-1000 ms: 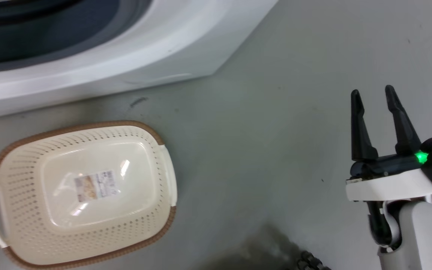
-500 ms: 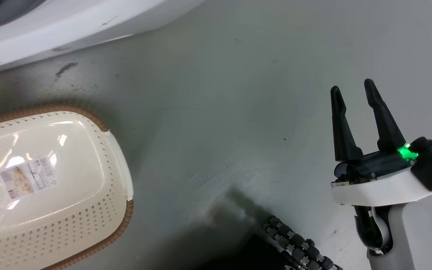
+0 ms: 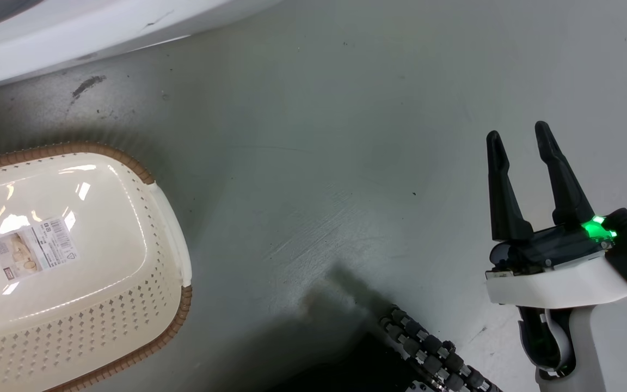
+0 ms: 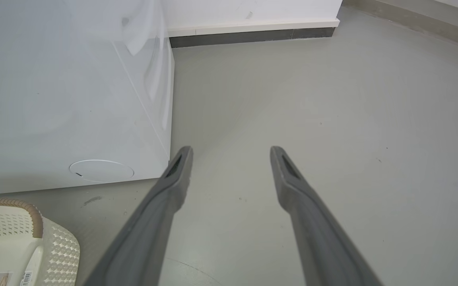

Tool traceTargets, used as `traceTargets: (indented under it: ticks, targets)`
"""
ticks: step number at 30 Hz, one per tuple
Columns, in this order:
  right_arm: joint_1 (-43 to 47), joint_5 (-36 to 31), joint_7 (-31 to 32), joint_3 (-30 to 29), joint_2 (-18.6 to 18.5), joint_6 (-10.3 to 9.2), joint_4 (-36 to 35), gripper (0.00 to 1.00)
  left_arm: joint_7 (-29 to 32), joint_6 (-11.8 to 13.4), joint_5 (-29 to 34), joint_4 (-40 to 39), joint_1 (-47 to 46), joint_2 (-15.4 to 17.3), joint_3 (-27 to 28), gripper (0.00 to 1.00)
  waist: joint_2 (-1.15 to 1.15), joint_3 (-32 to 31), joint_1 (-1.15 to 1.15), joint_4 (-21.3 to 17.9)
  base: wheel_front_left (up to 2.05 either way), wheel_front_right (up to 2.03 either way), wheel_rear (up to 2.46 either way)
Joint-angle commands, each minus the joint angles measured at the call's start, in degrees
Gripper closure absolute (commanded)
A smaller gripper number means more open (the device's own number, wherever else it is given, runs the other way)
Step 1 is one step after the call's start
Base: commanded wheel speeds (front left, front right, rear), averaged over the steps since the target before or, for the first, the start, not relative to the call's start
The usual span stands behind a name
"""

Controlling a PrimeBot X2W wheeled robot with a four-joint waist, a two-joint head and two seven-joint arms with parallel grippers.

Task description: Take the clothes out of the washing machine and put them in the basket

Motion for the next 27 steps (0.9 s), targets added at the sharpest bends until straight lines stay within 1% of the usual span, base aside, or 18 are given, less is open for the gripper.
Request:
traceTargets:
  ticks: [1, 3, 4, 5, 10, 13, 16, 17, 19, 27]
  targets:
    - [0.45, 0.20, -0.11, -0.18, 0.11, -0.06, -0.45, 0.00, 0.55, -0.06, -0.50, 0.59, 0.61, 0.00, -0.48, 0.00, 0.00, 0.22, -0.01, 0.17, 0.00, 0.00, 0.00]
    - [0.36, 0.20, -0.11, -0.35, 0.12, -0.06, -0.73, 0.00, 0.83, -0.06, -1.28, 0.73, 0.80, -0.06, -0.95, 0.00, 0.00, 0.53, -0.01, 0.39, 0.00, 0.00, 0.00]
    - [0.34, 0.17, -0.11, -0.36, 0.12, -0.06, -0.87, 0.00, 0.89, -0.06, -1.58, 0.71, 0.75, -0.04, -1.21, 0.52, 0.00, 0.65, -0.01, 0.47, 0.00, 0.00, 0.00]
    - [0.28, 0.09, -0.11, -0.39, 0.11, -0.06, -0.91, 0.00, 1.02, -0.06, -2.02, 0.61, 0.88, -0.07, -1.67, 1.00, 0.00, 0.74, -0.01, 0.55, 0.00, 0.00, 0.00]
    - [-0.69, -0.16, -0.11, -0.13, 0.11, -0.06, -0.78, 0.00, 0.17, -0.06, -3.86, -0.41, -0.04, 0.95, -2.82, 1.00, 0.00, 0.78, -0.01, 0.65, 0.00, 0.00, 0.00]
    - [-1.68, -0.11, -0.11, 0.39, 0.11, -0.06, -0.72, 0.00, -3.22, -0.06, -4.52, -1.76, -1.63, 1.52, -2.99, 1.00, 0.00, 0.41, -0.01, 0.36, 0.00, 0.00, 0.00]
    - [-2.69, -0.31, -0.11, 0.46, 0.11, -0.06, -0.36, 0.00, -8.47, 0.30, -4.91, -2.66, -1.97, 1.49, -2.29, 1.00, 0.00, -0.30, -0.01, 0.03, 0.00, 0.00, 0.00]
    - [-2.69, -0.31, -0.11, 0.46, 0.11, -0.06, -0.36, 0.00, -8.47, 0.30, -4.91, -2.66, -1.97, 1.49, -2.29, 1.00, 0.00, -0.30, -0.01, 0.03, 0.00, 0.00, 0.00]
    - [-3.54, -0.51, -0.11, 0.31, 0.11, -0.06, -0.14, 0.00, -12.67, 0.64, -4.62, -3.02, -1.40, 1.99, -2.14, 1.00, 0.00, -1.03, -0.01, -0.18, 0.00, 0.00, 0.00]
    - [-4.84, -3.17, -0.11, -4.44, 0.11, -0.06, 1.37, 0.00, -29.32, 2.73, -8.45, -0.65, 5.70, -2.93, 0.08, 1.00, 0.00, -6.98, -0.01, 4.71, 0.00, 0.00, 0.00]
